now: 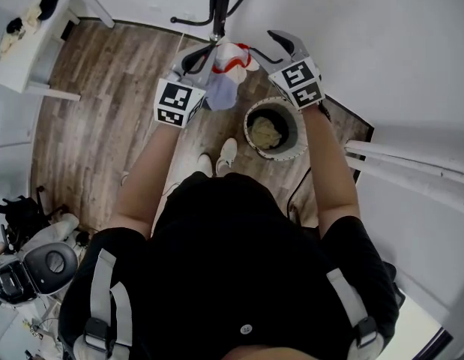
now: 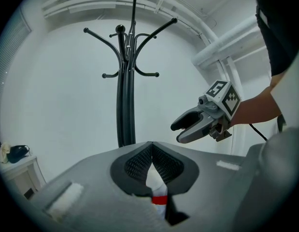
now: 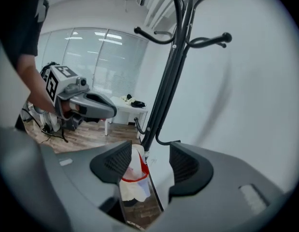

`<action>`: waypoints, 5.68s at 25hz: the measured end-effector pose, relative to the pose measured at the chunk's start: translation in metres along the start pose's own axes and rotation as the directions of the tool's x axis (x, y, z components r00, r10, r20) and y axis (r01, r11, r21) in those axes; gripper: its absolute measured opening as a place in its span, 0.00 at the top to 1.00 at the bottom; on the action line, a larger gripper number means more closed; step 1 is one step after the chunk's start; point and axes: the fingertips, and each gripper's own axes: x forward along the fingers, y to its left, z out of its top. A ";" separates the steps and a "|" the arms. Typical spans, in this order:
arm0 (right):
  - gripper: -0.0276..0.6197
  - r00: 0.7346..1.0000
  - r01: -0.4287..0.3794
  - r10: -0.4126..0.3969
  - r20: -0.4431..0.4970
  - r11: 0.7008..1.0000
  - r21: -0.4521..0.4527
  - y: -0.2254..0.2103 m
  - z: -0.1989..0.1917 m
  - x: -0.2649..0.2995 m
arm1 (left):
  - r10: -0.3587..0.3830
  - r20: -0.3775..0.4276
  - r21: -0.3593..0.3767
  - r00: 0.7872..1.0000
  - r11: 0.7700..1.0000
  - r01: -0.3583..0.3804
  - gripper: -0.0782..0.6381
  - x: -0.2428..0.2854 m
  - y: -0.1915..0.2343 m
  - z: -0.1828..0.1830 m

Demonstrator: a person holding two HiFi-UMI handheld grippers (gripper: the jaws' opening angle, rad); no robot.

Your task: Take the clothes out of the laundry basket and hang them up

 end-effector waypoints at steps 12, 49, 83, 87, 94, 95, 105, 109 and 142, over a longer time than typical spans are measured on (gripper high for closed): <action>0.73 0.951 0.061 -0.119 0.284 0.977 0.206 0.054 0.062 -0.096 | -0.170 0.070 0.035 0.983 0.985 0.168 0.89 -0.066 -0.034 0.046; 0.70 0.946 0.325 -0.286 -0.155 0.799 0.506 0.045 -0.407 -0.225 | -0.662 0.070 -0.043 0.746 0.746 0.665 0.89 0.124 -0.393 -0.099; 0.60 0.783 0.045 0.311 -0.539 0.836 0.547 0.219 -0.909 0.064 | -0.499 -0.116 -0.185 0.859 0.860 0.475 0.88 0.242 -0.363 -0.514; 0.58 0.786 0.026 0.326 -0.526 0.831 0.555 0.226 -0.935 0.086 | -0.495 -0.122 -0.179 0.860 0.863 0.472 0.89 0.251 -0.365 -0.544; 0.49 0.723 -0.018 0.427 -0.543 0.798 0.603 0.249 -0.997 0.120 | -0.520 -0.142 -0.136 0.843 0.853 0.503 0.89 0.270 -0.380 -0.592; 0.49 0.716 -0.026 0.444 -0.538 0.788 0.615 0.253 -1.003 0.124 | -0.526 -0.144 -0.133 0.838 0.850 0.510 0.89 0.273 -0.384 -0.599; 0.41 0.650 -0.038 0.512 -0.563 0.761 0.648 0.274 -1.068 0.145 | -0.543 -0.135 -0.132 0.829 0.839 0.528 0.89 0.287 -0.404 -0.639; 0.35 0.609 -0.087 0.542 -0.579 0.772 0.630 0.288 -1.094 0.157 | -0.550 -0.131 -0.120 0.825 0.835 0.537 0.89 0.286 -0.403 -0.643; 0.88 0.627 -0.084 0.455 -0.633 0.847 0.525 0.170 -0.809 0.013 | -0.513 -0.036 -0.108 0.858 0.855 0.507 0.88 0.203 -0.352 -0.372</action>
